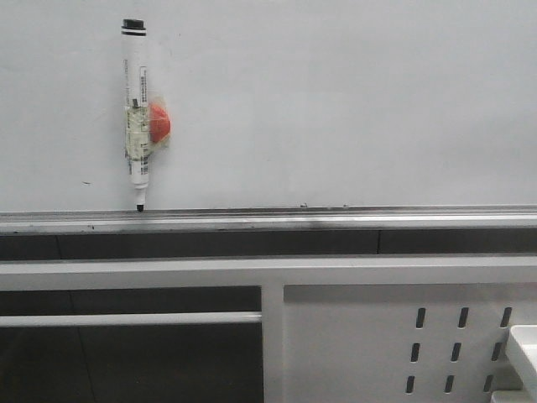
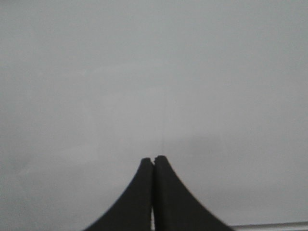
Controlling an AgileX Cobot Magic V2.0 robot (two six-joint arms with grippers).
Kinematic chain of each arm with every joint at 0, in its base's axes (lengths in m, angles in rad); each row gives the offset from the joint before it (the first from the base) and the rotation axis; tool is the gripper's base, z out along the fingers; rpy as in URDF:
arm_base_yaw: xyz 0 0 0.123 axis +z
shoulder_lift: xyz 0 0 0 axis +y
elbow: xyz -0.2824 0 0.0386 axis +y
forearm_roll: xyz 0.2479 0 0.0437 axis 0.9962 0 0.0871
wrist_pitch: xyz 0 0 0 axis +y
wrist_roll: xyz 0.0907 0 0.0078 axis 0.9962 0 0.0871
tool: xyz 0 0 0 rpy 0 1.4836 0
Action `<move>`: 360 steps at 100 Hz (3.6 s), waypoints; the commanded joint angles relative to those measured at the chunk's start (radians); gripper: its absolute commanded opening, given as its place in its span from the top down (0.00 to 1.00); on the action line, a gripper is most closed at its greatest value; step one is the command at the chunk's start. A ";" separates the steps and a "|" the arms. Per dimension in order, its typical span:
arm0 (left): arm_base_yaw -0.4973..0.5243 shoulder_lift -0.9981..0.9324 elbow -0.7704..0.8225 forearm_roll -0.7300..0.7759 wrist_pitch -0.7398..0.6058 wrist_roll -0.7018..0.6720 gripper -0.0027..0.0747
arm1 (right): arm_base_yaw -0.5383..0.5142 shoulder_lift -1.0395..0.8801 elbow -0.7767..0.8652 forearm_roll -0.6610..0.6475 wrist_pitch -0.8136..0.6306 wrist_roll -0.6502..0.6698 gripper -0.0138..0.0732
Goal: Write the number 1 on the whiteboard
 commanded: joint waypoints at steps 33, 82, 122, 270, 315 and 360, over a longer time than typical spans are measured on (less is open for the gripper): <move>-0.024 0.056 -0.066 0.000 -0.061 -0.001 0.89 | -0.001 0.057 -0.049 0.013 -0.048 -0.014 0.92; -0.172 0.162 -0.034 -0.027 -0.025 -0.002 0.40 | 0.015 0.084 -0.047 0.090 0.060 -0.159 0.92; -0.484 0.447 0.112 0.043 -0.347 -0.001 0.40 | 0.039 0.154 -0.047 0.139 0.024 -0.287 0.92; -0.694 1.486 0.044 0.042 -1.471 -0.038 0.48 | 0.098 0.154 -0.047 0.139 -0.004 -0.287 0.92; -0.694 1.560 -0.023 0.003 -1.481 -0.055 0.57 | 0.098 0.154 -0.048 0.139 -0.012 -0.287 0.92; -0.694 1.558 -0.017 0.408 -1.468 -0.055 0.99 | 0.325 0.208 -0.132 0.139 0.145 -0.563 0.92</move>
